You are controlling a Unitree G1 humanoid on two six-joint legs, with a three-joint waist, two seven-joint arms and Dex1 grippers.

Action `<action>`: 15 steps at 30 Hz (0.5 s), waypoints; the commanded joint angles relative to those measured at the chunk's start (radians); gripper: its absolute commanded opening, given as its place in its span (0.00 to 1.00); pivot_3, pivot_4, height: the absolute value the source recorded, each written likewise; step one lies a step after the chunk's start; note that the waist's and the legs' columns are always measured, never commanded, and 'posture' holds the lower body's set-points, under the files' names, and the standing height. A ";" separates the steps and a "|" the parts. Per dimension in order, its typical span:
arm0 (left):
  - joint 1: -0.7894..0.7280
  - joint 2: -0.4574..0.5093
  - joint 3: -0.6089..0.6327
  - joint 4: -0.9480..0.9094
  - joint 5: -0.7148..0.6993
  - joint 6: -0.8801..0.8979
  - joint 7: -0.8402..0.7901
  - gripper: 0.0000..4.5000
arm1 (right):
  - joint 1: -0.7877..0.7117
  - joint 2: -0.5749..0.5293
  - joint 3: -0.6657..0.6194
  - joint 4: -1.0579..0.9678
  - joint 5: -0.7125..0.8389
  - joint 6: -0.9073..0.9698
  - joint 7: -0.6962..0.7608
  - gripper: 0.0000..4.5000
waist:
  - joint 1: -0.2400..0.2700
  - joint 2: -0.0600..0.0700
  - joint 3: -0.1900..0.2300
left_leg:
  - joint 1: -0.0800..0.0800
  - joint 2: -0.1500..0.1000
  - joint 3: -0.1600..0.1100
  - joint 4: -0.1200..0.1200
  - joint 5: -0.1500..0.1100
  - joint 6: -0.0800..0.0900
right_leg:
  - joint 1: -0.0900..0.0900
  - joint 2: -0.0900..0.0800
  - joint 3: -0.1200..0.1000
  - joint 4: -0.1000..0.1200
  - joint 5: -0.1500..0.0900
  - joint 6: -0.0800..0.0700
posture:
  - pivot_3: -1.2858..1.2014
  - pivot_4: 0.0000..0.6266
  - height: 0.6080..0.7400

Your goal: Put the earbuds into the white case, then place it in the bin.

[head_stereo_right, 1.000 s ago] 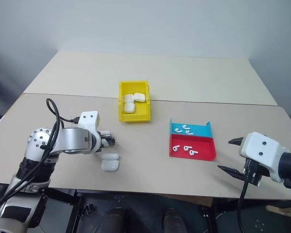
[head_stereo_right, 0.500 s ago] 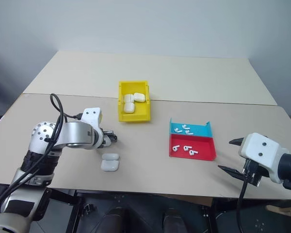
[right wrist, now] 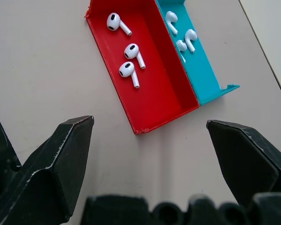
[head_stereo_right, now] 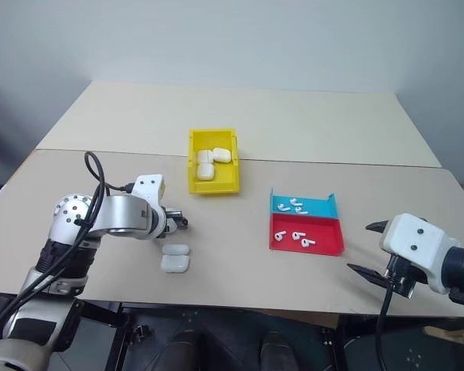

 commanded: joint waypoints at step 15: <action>-0.013 0.009 0.018 -0.006 -0.005 0.003 -0.009 0.61 | -0.001 0.000 -0.010 -0.023 -0.008 0.003 -0.017 1.00 | 0.002 0.000 0.000 | -0.001 -0.001 0.000 0.000 0.000 0.000 | 0.000 -0.001 0.000 -0.001 0.000 0.001 | 0.52 0.24 1.00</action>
